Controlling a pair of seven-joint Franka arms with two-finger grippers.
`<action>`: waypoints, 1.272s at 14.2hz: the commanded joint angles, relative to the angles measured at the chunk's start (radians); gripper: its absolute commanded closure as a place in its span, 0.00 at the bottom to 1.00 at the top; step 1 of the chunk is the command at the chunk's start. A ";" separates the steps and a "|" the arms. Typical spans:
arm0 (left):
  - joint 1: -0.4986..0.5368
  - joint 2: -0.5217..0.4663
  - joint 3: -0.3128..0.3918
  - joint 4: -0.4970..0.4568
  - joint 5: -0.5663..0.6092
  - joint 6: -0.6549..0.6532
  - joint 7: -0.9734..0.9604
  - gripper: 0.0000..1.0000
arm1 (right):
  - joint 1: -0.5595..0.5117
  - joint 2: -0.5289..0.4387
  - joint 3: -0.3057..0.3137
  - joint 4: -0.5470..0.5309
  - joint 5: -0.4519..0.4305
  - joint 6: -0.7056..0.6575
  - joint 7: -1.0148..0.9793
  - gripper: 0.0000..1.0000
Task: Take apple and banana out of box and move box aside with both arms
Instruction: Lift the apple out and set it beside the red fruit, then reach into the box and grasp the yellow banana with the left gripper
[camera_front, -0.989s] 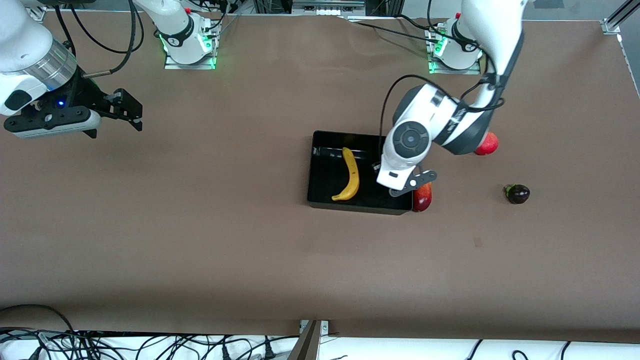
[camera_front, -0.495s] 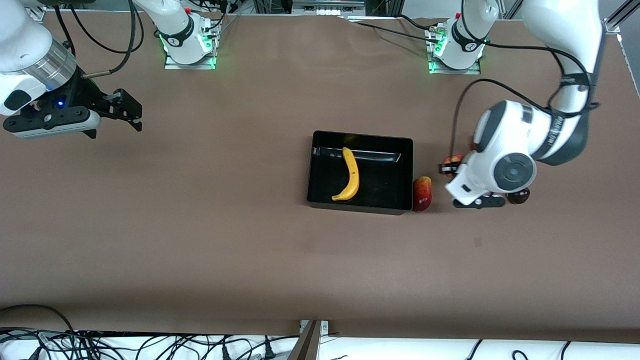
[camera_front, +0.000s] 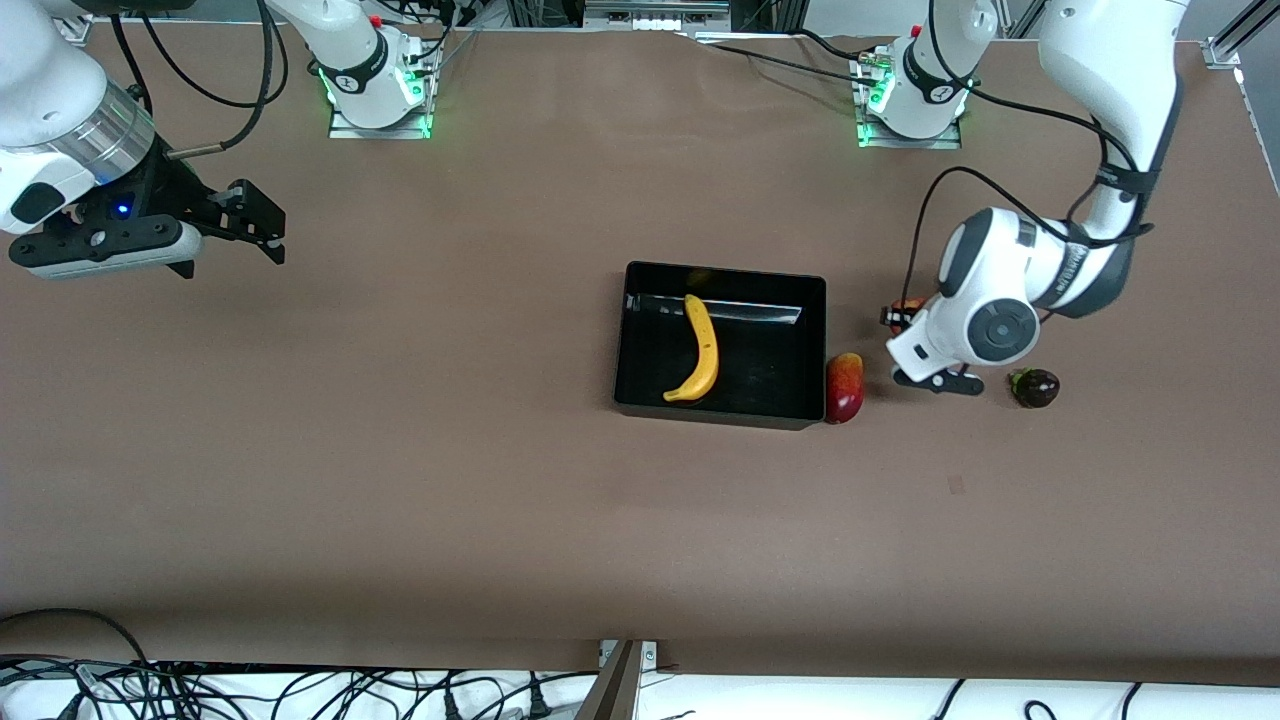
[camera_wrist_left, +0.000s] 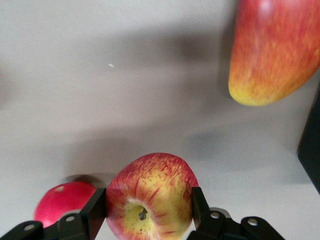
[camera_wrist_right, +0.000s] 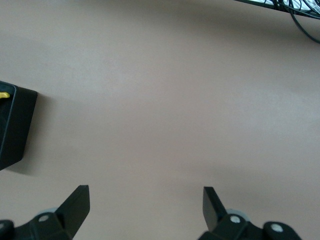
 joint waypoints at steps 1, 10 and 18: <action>-0.021 -0.056 -0.005 -0.103 0.023 0.096 -0.061 0.56 | 0.001 0.008 0.001 0.008 -0.015 0.015 0.001 0.00; -0.024 -0.064 -0.097 0.134 0.006 -0.178 -0.144 0.00 | -0.004 0.008 0.000 0.008 -0.015 0.015 0.002 0.00; -0.176 0.200 -0.266 0.477 -0.023 -0.106 -0.330 0.00 | -0.004 0.008 0.000 0.008 -0.015 0.016 0.004 0.00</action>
